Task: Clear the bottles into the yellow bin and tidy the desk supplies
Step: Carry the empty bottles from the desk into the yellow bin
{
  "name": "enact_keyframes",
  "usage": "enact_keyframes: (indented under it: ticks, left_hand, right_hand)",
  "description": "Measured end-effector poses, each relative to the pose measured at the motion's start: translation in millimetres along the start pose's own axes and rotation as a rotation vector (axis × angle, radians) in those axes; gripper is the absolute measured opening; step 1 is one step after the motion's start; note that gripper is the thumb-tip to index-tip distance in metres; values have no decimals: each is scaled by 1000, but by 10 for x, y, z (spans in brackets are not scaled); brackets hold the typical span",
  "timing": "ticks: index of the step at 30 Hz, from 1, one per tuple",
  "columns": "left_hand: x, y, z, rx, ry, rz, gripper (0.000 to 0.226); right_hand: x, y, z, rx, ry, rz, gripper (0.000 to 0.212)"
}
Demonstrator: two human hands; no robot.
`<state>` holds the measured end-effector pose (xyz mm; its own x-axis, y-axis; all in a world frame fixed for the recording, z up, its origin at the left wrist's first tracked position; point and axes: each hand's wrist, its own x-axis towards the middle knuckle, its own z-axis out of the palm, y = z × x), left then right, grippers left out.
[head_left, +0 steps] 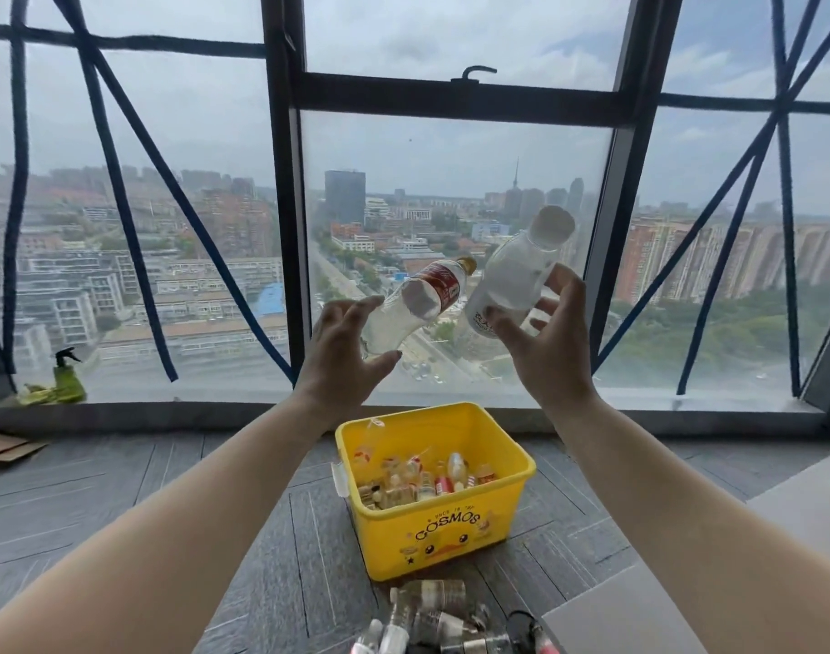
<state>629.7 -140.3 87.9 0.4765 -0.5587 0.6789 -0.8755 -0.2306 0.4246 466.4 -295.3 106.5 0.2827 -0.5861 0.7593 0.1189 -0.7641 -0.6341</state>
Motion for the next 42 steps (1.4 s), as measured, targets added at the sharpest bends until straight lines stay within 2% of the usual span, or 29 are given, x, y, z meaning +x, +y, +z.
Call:
enact_keyframes:
  ticks: [4,10,12,13,14,16,17,18,20,23,27,31,37,42]
  left_hand:
    - [323,-100,290,-18,44,27,70]
    - [695,-287,858,-93,103,32,68]
    - [899,-406,1064,-36,66,32,75]
    - [988,-495,1162,81,-22,-9,82]
    - [1044,-610,1252,265,-161,-99,88]
    - [990,-846,1415,528,-448,-306,92]
    - [904,-961,1490,540,-536,-360,92]
    - [793,-1073,1569,518,-597,-370,93]
    - [495,-1253,1662,479,-683,-364,93]
    - [88,-1407,1611,432,-715,-436,92]
    - [-192,-1321,1364,367,-741,-438,90]
    - [-258,-853,1005,280,-728,-309,89]
    - [-393,371,559,90,-687,-55,81]
    - [-731,1509,504,-46,-726,106,76]
  right_hand:
    - [234,204,145,6,47,-30,75]
    - [524,727,407,38,56,22,76]
    - [666,999,550,-3,21,61,78]
    - [751,1170,618,-75,-61,116,79]
    - [818,1342,684,-229,-238,226,81]
    - [753,1617,747,-630,-727,573,78]
    - [649,1698,741,-730,-870,714,72]
    - [527,1762,732,-746,-936,774,67]
    - [263,1853,694,-758,-1000,753,67]
    - [-16,1904,564,-854,-1078,712,67]
    - [-127,1706,240,-859,-1064,686,59]
    - [-137,1297,-262,-864,-1003,622,69]
    - [-467,500,-1277,-851,-879,554,70]
    - [-863,-99,-2298,-874,-734,576,71]
